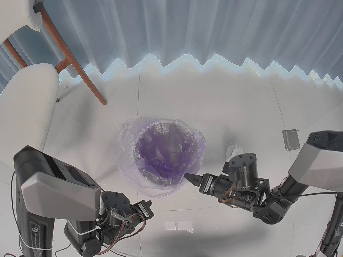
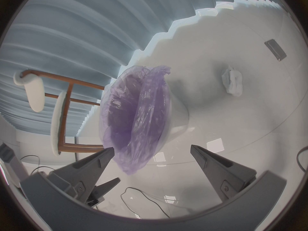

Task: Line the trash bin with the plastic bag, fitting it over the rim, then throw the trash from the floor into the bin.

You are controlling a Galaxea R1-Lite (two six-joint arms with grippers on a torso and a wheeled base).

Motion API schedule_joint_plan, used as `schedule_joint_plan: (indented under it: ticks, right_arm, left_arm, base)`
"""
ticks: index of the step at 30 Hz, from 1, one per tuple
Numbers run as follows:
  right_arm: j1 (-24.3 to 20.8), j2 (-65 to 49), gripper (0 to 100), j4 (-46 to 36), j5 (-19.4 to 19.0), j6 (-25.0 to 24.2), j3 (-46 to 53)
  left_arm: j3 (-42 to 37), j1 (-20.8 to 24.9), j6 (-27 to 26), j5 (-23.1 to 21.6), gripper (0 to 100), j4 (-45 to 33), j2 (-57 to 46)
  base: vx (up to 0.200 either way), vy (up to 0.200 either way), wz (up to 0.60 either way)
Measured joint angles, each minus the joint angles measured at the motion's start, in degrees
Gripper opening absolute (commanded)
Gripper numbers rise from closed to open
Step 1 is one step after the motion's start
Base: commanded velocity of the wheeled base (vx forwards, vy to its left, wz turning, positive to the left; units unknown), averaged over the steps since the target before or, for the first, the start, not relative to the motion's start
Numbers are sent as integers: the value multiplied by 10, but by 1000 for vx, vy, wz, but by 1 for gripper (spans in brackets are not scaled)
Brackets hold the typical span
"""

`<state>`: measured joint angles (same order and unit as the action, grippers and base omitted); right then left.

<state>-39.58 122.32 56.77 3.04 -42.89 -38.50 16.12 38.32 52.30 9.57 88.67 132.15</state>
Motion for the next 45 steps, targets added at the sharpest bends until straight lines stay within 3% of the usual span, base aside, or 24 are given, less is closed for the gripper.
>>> schedule_joint_plan:
  ticks: [4,11,17,23,36,37,45]
  right_arm:
    - [4,4,100,-76,19,29,-65]
    - [8,16,100,-103,60,71,-127]
    - [17,23,100,-154,67,82,-158]
    - [30,24,100,-157,79,130,-168]
    - [33,31,100,-159,82,149,-188]
    - [33,31,0,-159,83,149,-188]
    - [32,30,0,-158,87,148,-173]
  left_arm:
    - [-11,1,2,0,0,0,-24]
    - [-27,-7,4,0,0,0,-67]
    - [-29,-9,4,1,0,0,-65]
    - [-26,-9,1,1,0,0,-53]
    - [-23,-6,-3,3,0,0,-32]
    - [-23,-6,-3,3,0,1,-31]
    - [-22,-4,-3,3,0,0,-27]
  base:
    - [0,0,0]
    - [0,0,0]
    - [0,0,0]
    - [0,0,0]
    - [0,0,0]
    - [0,0,0]
    - [0,0,0]
